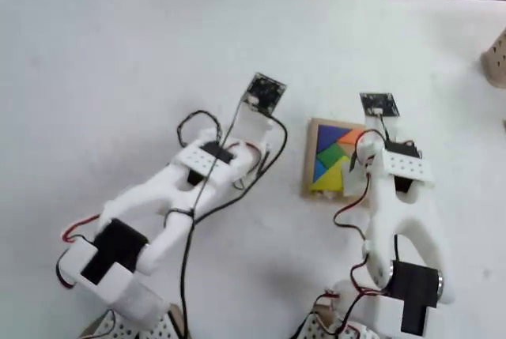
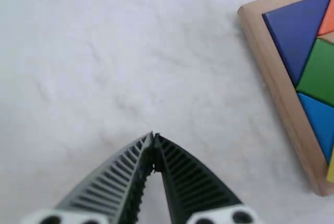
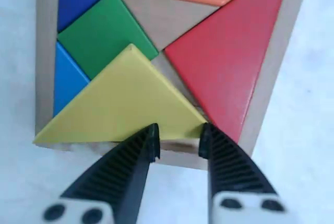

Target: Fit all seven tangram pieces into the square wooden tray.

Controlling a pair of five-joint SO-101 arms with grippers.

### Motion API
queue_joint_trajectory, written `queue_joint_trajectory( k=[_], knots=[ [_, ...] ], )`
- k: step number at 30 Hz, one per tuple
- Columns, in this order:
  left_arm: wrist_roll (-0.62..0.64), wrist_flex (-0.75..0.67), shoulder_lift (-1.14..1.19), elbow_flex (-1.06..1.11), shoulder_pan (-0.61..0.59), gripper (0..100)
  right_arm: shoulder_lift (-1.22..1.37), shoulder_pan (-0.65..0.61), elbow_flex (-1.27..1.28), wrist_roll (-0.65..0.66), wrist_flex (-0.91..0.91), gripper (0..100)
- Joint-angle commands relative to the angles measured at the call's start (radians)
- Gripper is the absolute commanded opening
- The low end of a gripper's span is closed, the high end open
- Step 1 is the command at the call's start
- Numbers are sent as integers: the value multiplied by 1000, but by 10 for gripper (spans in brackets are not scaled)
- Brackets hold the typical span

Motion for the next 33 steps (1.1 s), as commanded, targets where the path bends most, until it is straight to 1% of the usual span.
queue_joint_trajectory(
  k=[1, 3, 7, 12, 18, 20, 23, 26, 33],
  knots=[
    [-9, 5, -5, -54, -10, 23, -25, -19, -31, 9, -1, 43],
    [-9, 5, -5, -54, -10, 23, -25, -31, -32, 9, -1, 16],
    [-9, 5, -5, -54, -12, 23, -58, -41, -26, 6, 8, 18],
    [-9, 5, -7, -54, -15, 23, -179, -33, -3, -104, 50, 21],
    [-9, 5, -7, -54, -15, 23, -318, -44, 80, -120, 12, 21],
    [-9, 5, -7, -54, -16, 23, -363, -93, 78, -158, 27, 21],
    [-9, 6, -7, -54, -16, 23, -392, -202, 78, -203, 25, 21],
    [-9, 6, -7, -54, -16, 23, -346, -274, 80, -224, -31, 21],
    [-9, 8, -7, -54, -18, 23, -87, -334, 72, -222, -246, 21]
  ],
)
